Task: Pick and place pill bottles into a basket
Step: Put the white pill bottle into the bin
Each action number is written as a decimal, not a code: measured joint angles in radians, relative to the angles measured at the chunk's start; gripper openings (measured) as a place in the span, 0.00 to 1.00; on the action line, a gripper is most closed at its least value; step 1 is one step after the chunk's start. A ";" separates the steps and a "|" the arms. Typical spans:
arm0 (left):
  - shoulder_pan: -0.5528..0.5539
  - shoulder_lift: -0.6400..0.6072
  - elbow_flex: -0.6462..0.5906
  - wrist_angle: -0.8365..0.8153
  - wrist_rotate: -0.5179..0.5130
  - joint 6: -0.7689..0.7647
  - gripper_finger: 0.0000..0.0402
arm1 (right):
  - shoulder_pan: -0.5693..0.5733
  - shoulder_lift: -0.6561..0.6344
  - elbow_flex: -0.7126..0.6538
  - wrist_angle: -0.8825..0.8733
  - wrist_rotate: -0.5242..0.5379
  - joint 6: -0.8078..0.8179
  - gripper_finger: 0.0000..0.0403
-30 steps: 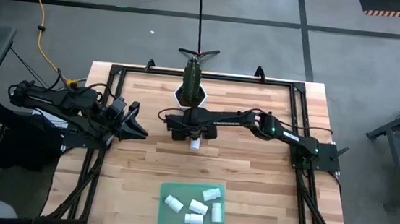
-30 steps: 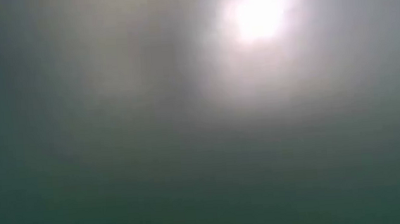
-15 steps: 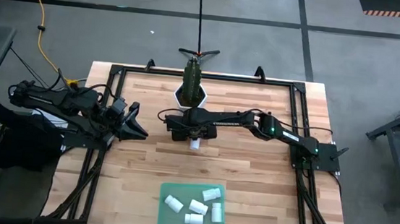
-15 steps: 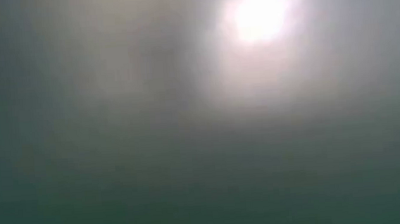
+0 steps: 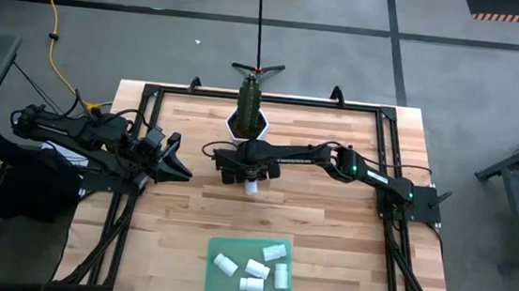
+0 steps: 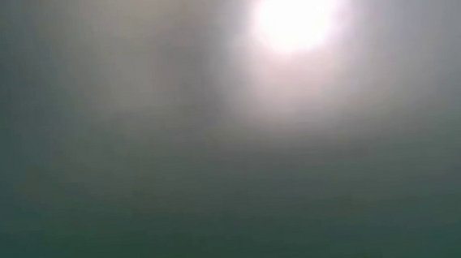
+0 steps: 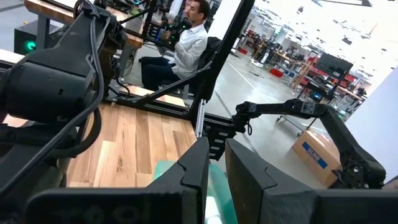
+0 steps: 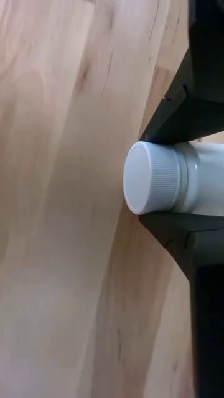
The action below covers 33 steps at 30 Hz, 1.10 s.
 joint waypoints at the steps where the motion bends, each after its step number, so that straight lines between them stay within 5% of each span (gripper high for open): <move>1: 0.000 0.000 0.000 0.000 0.000 0.000 0.22 | 0.002 0.000 0.000 0.012 0.000 -0.005 0.35; 19: 0.000 0.000 0.000 0.000 0.000 0.003 0.22 | 0.160 0.000 0.000 0.188 0.068 -0.013 0.35; 33: 0.000 0.000 0.000 0.000 -0.001 0.003 0.22 | 0.300 -0.032 0.079 0.233 0.425 -0.074 0.35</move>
